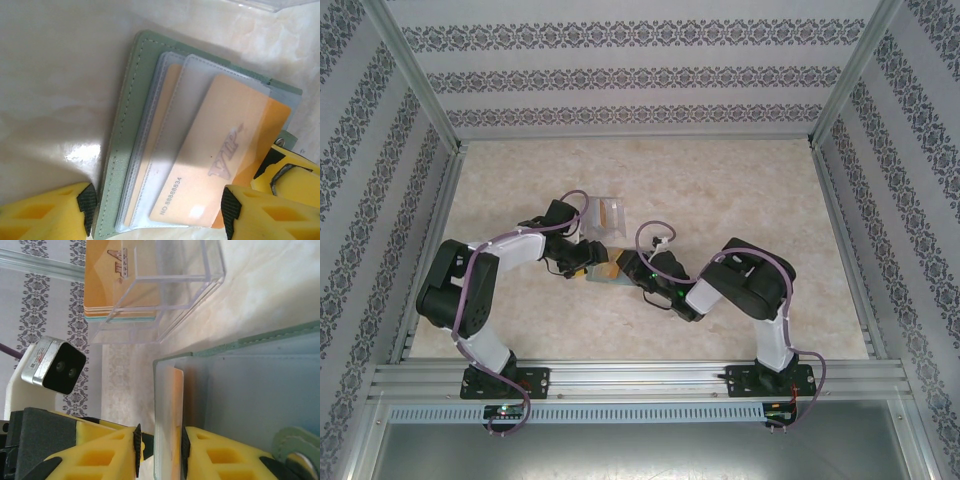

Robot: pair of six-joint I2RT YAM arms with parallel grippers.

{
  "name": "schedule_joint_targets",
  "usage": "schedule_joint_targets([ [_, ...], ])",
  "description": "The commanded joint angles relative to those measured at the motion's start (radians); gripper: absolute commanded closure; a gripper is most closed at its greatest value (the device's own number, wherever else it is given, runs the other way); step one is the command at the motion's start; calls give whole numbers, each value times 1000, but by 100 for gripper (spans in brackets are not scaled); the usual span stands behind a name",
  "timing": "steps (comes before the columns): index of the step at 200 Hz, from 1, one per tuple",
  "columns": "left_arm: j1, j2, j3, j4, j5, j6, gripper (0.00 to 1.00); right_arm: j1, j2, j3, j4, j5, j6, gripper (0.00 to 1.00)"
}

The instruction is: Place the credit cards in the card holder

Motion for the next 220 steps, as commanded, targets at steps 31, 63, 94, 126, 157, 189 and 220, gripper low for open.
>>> schedule_joint_targets([
  [31, -8, -54, 16, -26, -42, 22, 17, -28, -80, -26, -119, -24, -48, 63],
  [63, -18, -57, 18, -33, -73, 32, 9, -53, -138, -42, -164, -36, -75, 61],
  [94, -87, -27, 85, -99, -180, 98, 3, -103, -226, -86, -206, -35, -132, 61],
  [126, -173, 38, 208, -230, -329, 127, 0, -153, -363, -129, -305, -12, -203, 58],
  [157, -218, 111, 287, -329, -415, 132, 0, -175, -508, -133, -474, 41, -300, 53],
  [189, -252, 160, 340, -393, -508, 132, 2, -164, -636, -110, -630, 111, -410, 46],
  [220, -262, 195, 355, -368, -435, 123, 3, -163, -691, -108, -684, 127, -445, 44],
])
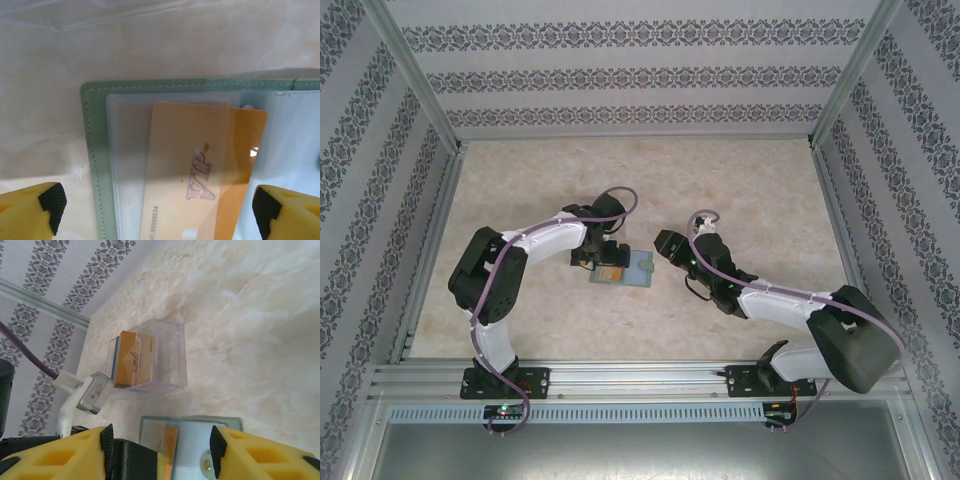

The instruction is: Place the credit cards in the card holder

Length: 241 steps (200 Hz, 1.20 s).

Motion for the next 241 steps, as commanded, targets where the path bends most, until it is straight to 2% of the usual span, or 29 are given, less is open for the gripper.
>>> schedule_joint_targets([
  [1, -17, 18, 25, -49, 3, 15, 3, 8, -34, 13, -99, 54, -80, 44],
  [37, -22, 36, 35, -45, 32, 14, 1, 13, -39, -3, -98, 62, -66, 43],
  [67, -22, 60, 38, -62, -3, 20, 4, 19, -47, -14, -95, 72, -56, 43],
  [98, -22, 91, 45, -66, -5, 22, 15, 26, -67, -10, -111, 90, -78, 42],
  [134, -22, 63, 28, -43, 6, 7, 19, 27, -68, 1, -124, 90, -85, 42],
  [155, -20, 55, 32, -62, -15, 6, 25, 28, -58, 4, -120, 83, -78, 42],
  [198, -18, 35, 31, -74, -62, -2, 23, 35, -53, 8, -121, 86, -86, 42],
  [241, -12, 38, 34, -80, -107, -3, 25, 65, -70, 30, -145, 117, -155, 42],
])
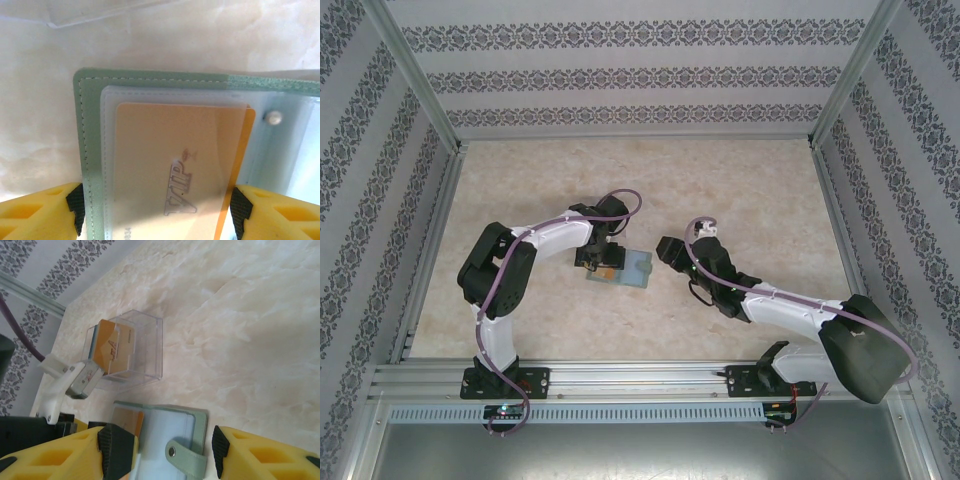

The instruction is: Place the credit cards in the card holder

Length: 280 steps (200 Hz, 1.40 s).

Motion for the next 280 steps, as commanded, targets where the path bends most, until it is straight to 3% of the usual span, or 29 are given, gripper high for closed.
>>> schedule_joint_targets([
  [1, -7, -17, -1, -43, -56, -6, 25, 25, -16, 32, -22, 48, -64, 42],
  [46, -7, -33, -14, -22, -76, 9, 30, 82, -42, 65, -76, 116, -149, 42],
  [83, -7, -59, -35, 25, -38, 27, 13, 89, -17, 58, -91, 97, -136, 42],
  [123, -7, -41, -34, 36, -24, 38, 11, 89, 8, 52, -87, 87, -109, 42],
  [151, -7, -17, -35, 49, -8, 42, 15, 94, 19, 61, -81, 88, -107, 42],
  [198, -1, -16, -48, 58, -14, 46, 38, 96, 20, 67, -89, 96, -110, 42],
  [228, 6, -34, -63, 73, -2, 45, 39, 99, 20, 66, -92, 101, -104, 42],
  [246, 7, -39, -61, 67, -1, 49, 34, 100, 29, 71, -97, 101, -105, 42],
  [267, 7, -51, -57, 61, 8, 42, 17, 100, 42, 85, -113, 82, -105, 42],
  [280, 7, -66, -59, 60, 13, 39, 13, 100, 59, 102, -137, 67, -109, 41],
])
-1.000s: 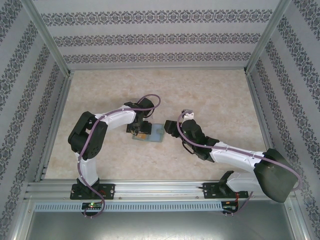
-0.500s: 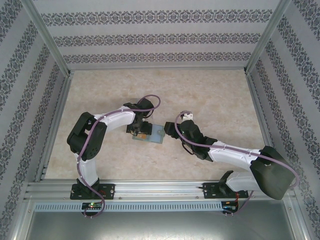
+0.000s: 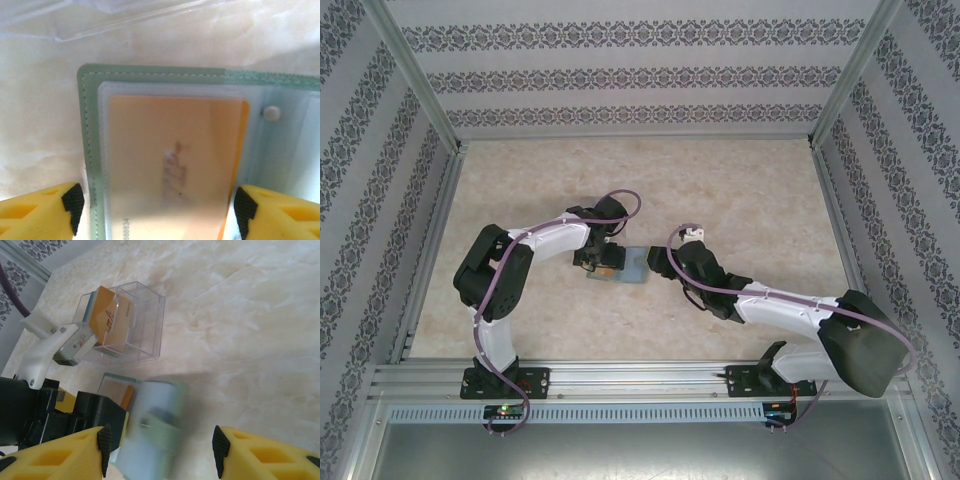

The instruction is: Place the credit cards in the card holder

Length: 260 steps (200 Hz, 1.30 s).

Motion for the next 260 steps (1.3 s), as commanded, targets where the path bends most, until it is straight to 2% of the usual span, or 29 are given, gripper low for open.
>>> schedule_joint_targets([
  [1, 4, -41, -18, 4, 14, 6, 13, 9, 27, 47, -36, -7, 1, 41],
  [15, 5, -62, -20, -5, 17, 2, 12, -10, 56, 57, -55, -50, 18, 37],
  [28, 6, -88, -32, -3, 26, -6, 11, -67, 108, 64, -37, -181, 46, 36],
  [45, 11, -119, -53, -1, 37, -15, 11, -114, 176, 86, -27, -309, 46, 42],
  [61, 25, -150, -77, -1, 45, -29, 11, -115, 203, 141, -114, -332, 4, 45],
  [94, 104, -205, -187, 90, 155, -62, 14, -69, 255, 293, -368, -231, -88, 48],
  [123, 175, -247, -286, 182, 241, -100, 17, 1, 324, 401, -509, -138, -36, 52],
  [134, 201, -257, -300, 189, 257, -113, 18, 37, 357, 448, -574, -79, 5, 44],
  [155, 245, -284, -333, 222, 330, -139, 18, 95, 427, 558, -719, 41, 42, 41],
  [211, 276, -330, -354, 209, 333, -117, 18, 104, 520, 645, -775, 138, 15, 49],
  [228, 281, -331, -360, 204, 333, -116, 19, 104, 549, 676, -784, 123, -5, 53],
  [242, 283, -338, -375, 216, 336, -125, 19, 112, 560, 690, -787, 104, -2, 52],
  [260, 284, -341, -390, 230, 339, -127, 20, 134, 563, 694, -790, 133, 6, 45],
])
